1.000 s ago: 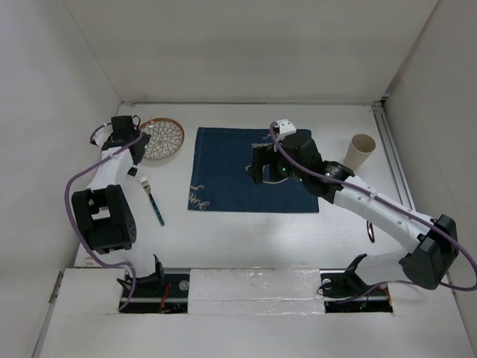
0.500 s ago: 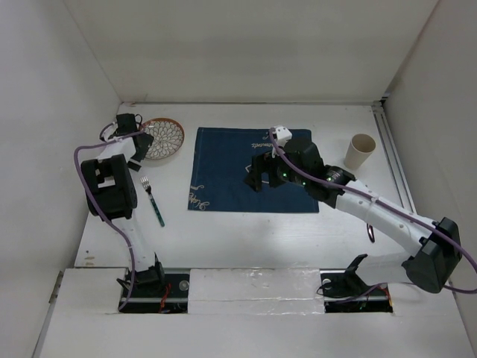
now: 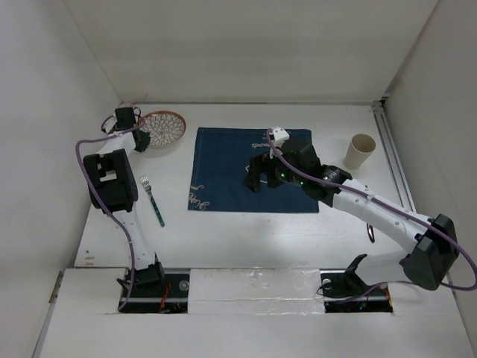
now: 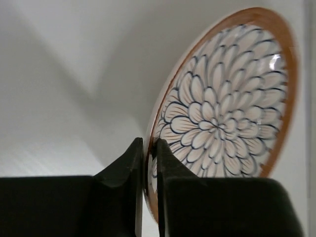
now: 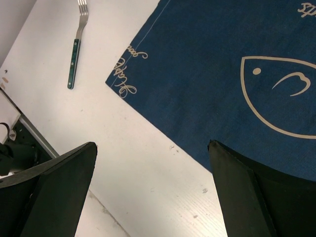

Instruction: Set the dinner table for one person

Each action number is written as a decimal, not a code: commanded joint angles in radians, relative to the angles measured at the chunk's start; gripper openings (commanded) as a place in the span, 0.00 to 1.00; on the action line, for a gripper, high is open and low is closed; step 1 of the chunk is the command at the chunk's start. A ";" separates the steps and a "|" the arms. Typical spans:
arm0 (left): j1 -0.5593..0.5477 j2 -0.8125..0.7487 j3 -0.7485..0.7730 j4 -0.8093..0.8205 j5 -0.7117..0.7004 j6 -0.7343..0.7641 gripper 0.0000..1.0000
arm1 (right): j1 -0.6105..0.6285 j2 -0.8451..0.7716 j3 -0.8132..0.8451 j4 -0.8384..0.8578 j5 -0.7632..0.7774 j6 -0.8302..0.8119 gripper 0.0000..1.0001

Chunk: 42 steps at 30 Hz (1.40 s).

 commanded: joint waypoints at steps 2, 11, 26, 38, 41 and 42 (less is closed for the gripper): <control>0.002 0.041 0.071 -0.111 -0.033 0.030 0.00 | -0.011 -0.017 0.021 0.053 -0.008 0.000 1.00; -0.063 -0.252 0.025 0.088 0.056 0.065 0.00 | -0.060 -0.126 0.010 -0.008 0.108 0.020 1.00; -0.399 -0.447 -0.237 0.474 0.307 0.077 0.00 | -0.201 -0.375 -0.074 -0.130 0.197 0.042 1.00; -0.527 -0.295 -0.207 0.580 0.548 0.057 0.00 | -0.252 -0.436 -0.093 -0.196 0.216 0.042 1.00; -0.549 -0.295 -0.248 0.593 0.548 0.047 0.00 | -0.252 -0.436 -0.093 -0.196 0.225 0.032 1.00; -0.558 -0.307 -0.263 0.593 0.548 0.046 0.00 | -0.252 -0.436 -0.093 -0.196 0.225 0.032 1.00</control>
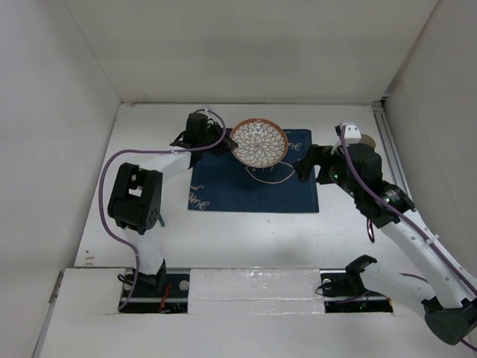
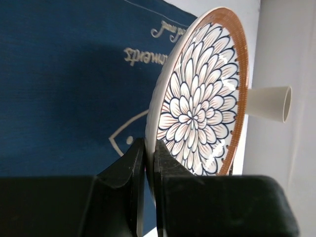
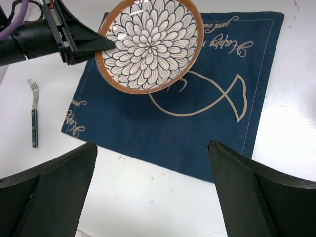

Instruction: Set the dinner table for one person

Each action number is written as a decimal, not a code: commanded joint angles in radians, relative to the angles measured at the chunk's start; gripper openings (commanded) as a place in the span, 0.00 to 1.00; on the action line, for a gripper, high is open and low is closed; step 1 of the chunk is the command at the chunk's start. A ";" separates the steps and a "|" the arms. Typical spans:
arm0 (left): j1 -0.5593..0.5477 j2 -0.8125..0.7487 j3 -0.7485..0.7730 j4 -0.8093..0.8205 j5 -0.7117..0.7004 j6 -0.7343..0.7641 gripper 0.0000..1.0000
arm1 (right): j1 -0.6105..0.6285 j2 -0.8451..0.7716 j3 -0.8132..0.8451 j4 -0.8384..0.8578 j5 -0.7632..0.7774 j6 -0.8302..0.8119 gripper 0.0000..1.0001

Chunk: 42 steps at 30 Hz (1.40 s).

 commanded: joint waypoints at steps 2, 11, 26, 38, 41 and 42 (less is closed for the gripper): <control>-0.021 -0.073 -0.042 0.210 0.091 -0.048 0.00 | -0.007 -0.013 -0.003 0.004 0.018 -0.005 1.00; -0.021 -0.053 -0.102 0.244 0.100 -0.048 0.00 | -0.007 -0.013 -0.012 0.004 0.009 -0.005 1.00; -0.021 0.023 -0.121 0.264 0.102 -0.039 0.00 | -0.007 -0.004 -0.012 0.013 0.009 -0.015 1.00; -0.021 0.023 -0.130 0.223 0.039 -0.048 0.32 | -0.007 0.005 -0.022 0.023 0.000 -0.015 1.00; -0.021 0.023 -0.130 0.209 0.016 -0.048 0.45 | -0.007 0.005 -0.022 0.023 0.000 -0.015 1.00; -0.021 0.000 -0.130 0.195 0.004 -0.048 0.50 | -0.007 0.005 -0.022 0.023 0.000 -0.015 1.00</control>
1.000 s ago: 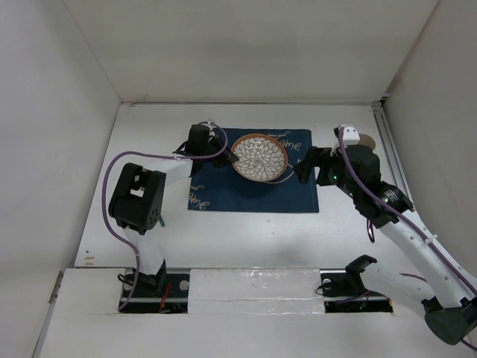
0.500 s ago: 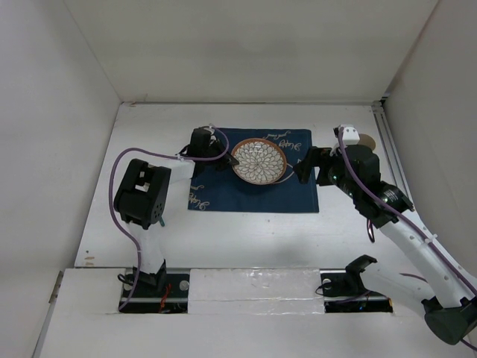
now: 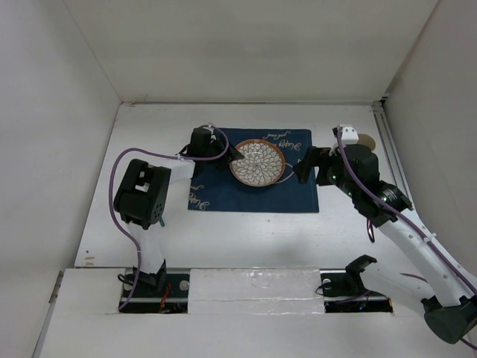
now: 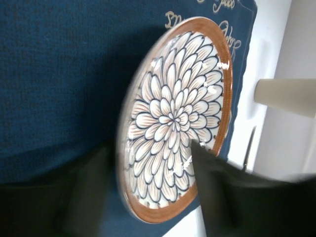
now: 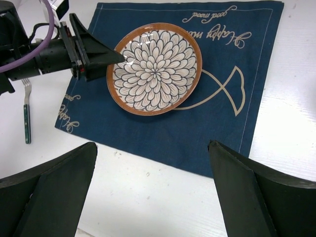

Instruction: Set the dinner table for one person

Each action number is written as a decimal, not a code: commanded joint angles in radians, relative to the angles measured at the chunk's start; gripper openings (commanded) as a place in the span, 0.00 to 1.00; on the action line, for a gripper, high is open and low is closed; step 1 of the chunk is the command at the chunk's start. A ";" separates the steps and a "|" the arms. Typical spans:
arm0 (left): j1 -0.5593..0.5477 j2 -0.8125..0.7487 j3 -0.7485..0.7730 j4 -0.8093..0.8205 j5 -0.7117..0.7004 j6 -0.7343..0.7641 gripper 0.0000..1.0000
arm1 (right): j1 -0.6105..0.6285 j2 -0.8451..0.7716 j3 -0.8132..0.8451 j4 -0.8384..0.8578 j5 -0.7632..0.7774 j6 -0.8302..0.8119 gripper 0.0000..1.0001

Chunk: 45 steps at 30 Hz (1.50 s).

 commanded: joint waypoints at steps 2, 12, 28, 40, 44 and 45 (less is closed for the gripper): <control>0.002 -0.098 0.001 0.000 -0.056 -0.011 0.72 | -0.016 -0.005 -0.006 0.036 -0.003 -0.014 1.00; -0.031 -0.403 0.031 -0.363 -0.444 -0.019 1.00 | -0.105 0.102 0.081 -0.013 0.242 0.036 1.00; -0.084 -0.724 0.194 -0.882 -0.696 0.185 1.00 | -0.624 0.447 0.309 -0.049 0.284 0.066 0.92; -0.084 -0.813 0.084 -0.892 -0.704 0.305 1.00 | -0.734 0.685 0.380 -0.050 0.225 0.046 0.76; -0.065 -0.802 0.083 -0.882 -0.673 0.323 1.00 | -0.734 0.722 0.359 -0.014 0.193 0.046 0.62; -0.043 -0.802 0.083 -0.882 -0.652 0.332 1.00 | -0.734 0.733 0.359 -0.014 0.193 0.046 0.60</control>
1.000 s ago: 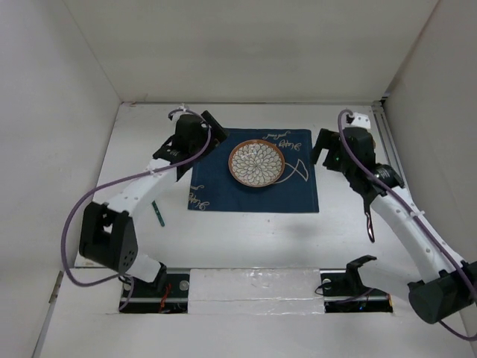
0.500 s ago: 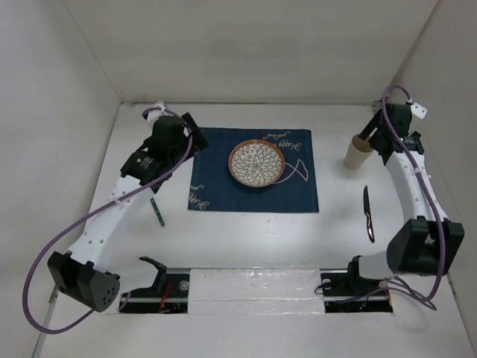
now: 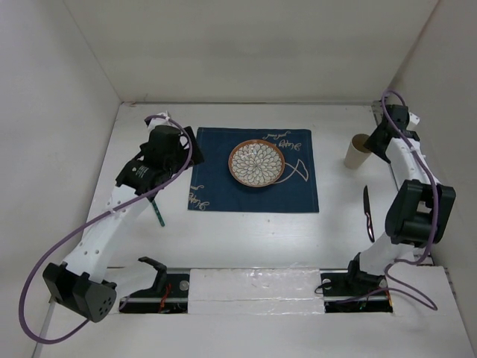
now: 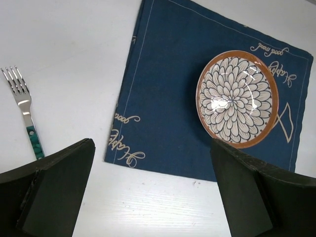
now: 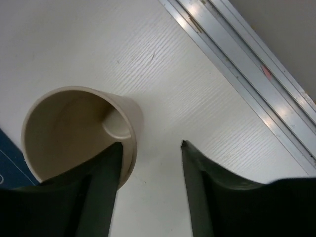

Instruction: Set the dinner table for one person

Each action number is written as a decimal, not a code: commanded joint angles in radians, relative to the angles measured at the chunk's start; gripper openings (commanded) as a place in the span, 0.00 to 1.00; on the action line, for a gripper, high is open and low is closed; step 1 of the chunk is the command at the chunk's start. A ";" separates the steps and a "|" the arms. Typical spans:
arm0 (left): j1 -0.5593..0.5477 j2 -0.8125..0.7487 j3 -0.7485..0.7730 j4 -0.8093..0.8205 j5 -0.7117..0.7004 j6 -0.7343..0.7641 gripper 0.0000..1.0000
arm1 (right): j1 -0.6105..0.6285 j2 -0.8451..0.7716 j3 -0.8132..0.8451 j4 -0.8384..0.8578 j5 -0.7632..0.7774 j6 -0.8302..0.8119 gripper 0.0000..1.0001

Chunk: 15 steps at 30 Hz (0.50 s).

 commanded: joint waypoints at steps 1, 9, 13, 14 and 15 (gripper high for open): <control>0.030 -0.012 -0.022 0.035 0.034 0.051 1.00 | -0.001 0.016 0.034 0.044 -0.041 -0.007 0.57; 0.030 -0.012 -0.022 0.035 0.043 0.061 1.00 | 0.086 0.042 0.112 0.019 0.026 -0.007 0.07; 0.030 -0.023 -0.033 0.045 0.043 0.061 1.00 | 0.177 0.060 0.228 -0.031 0.083 -0.007 0.00; 0.030 -0.035 -0.033 0.045 0.043 0.061 1.00 | 0.191 0.077 0.248 -0.043 0.083 -0.016 0.00; 0.030 -0.035 -0.033 0.045 0.043 0.061 1.00 | 0.204 0.089 0.271 -0.043 0.083 -0.016 0.00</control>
